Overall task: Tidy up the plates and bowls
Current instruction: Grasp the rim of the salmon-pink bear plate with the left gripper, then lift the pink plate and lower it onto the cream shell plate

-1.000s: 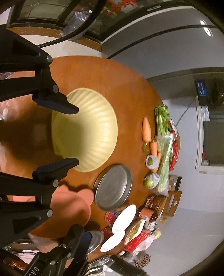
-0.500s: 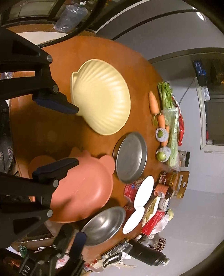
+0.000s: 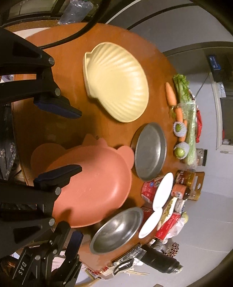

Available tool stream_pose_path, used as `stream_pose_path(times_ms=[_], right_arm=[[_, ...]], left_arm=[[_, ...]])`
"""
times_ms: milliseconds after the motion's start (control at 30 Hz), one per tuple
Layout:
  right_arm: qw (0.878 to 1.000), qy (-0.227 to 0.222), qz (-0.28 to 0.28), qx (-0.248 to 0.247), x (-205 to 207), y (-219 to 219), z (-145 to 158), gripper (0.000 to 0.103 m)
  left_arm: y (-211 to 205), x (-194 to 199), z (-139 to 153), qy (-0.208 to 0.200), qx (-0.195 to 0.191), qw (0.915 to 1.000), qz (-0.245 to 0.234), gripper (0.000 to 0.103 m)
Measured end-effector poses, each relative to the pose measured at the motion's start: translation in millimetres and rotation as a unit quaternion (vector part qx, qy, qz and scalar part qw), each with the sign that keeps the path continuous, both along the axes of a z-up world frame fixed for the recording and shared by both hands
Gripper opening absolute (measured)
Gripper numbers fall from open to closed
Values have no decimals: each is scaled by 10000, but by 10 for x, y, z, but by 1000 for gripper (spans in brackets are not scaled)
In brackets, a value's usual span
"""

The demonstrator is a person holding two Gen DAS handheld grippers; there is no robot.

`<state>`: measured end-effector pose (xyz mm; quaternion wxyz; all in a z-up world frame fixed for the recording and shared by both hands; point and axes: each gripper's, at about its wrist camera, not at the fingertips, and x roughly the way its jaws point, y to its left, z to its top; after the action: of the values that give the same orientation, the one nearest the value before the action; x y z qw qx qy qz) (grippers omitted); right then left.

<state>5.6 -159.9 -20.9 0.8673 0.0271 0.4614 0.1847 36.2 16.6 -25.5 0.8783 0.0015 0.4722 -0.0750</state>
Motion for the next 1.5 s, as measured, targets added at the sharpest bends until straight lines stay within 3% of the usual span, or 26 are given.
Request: stream_pose_path(times_ms=[233,400,533,867,1167,1500], right_arm=[[9999,1,-79,72,149,26,-94,40],[9999,-49,-66,-99,239,76,-146,31],[9999,-62,-13,-83,258,98,-167,25],[9992,-312,205,-136,177,300,-4,24],[9967,-554,589,79,362,860,225,25],[9957,-363,836,183,700,1482,240,26]], left_arm=[[-29,86,-86,141,-132,9998,-15,53],[0,145,-156,250,-513,9984,-40,52],[-27,154,-163,233,-533,9982,-116,40],[150,72,48,-87,-252,9996,84,40],[753,126,294,-380,-43,9966,733,40],[1224,406,242,-189,94,9937,1100,40]])
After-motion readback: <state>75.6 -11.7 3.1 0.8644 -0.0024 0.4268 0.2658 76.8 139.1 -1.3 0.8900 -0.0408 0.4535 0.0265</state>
